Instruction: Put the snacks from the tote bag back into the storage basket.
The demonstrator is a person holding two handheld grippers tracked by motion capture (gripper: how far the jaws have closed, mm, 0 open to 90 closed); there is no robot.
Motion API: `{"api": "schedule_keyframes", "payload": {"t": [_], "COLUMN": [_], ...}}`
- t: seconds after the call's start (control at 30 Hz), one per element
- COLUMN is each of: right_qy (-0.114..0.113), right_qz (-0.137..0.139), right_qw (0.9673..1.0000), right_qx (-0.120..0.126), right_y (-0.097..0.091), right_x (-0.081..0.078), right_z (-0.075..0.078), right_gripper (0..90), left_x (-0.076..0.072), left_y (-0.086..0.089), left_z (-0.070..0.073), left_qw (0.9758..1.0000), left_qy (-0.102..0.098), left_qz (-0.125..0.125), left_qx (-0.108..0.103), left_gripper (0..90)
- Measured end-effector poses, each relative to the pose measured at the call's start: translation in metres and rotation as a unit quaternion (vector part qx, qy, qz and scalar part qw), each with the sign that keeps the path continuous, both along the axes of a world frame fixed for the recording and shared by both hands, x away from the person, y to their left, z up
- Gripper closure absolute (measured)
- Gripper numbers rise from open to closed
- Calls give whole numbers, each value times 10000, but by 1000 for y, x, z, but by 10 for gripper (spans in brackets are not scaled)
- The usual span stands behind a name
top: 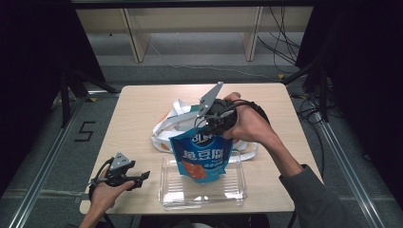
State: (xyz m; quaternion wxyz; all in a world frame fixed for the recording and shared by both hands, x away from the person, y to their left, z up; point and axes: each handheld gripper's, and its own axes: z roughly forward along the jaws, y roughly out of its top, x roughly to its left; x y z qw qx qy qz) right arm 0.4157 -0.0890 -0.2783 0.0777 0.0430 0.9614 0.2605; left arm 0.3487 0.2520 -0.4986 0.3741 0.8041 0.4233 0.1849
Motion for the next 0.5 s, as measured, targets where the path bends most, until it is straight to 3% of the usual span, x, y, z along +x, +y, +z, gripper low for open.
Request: {"api": "schedule_keyframes", "payload": {"t": [0.1, 0.13, 0.17, 0.23, 0.3, 0.37, 0.43, 0.5], "right_qy": [24, 26, -4, 48, 71, -144, -128, -221], "right_qz": [44, -33, -69, -93, -191, -321, -594, -670], "right_qw": [9999, 9999, 9999, 9997, 9992, 9982, 9961, 9945], "right_qx": [94, 140, 157, 224, 344, 478, 638, 779], "right_y": [-5, -7, -9, -12, -17, -22, -28, -34], "right_x": [2, 1, 0, 0, -2, -5, -10, -13], "right_z": [-1, -2, -2, -4, -6, -7, -6, -5], "right_gripper": [898, 882, 851, 782, 726, 627, 561, 499], "left_x": [0, 0, 0, 1, 1, 1, 1, 0], "left_y": [-2, 0, 0, -4, -2, -3, -2, -3], "left_z": [-1, 0, 0, -1, 0, -3, 0, -2], "left_qw": [9999, 10000, 10000, 9998, 10000, 9999, 10000, 9999], "left_qy": [-44, -22, 11, -76, 21, -81, 11, 31], "left_qz": [66, -2, -22, 64, -49, 7, -40, 38], "left_qx": [-140, -40, -4, -169, 4, -62, -11, -101], "left_gripper": [250, 250, 249, 250, 250, 250, 250, 249]}}
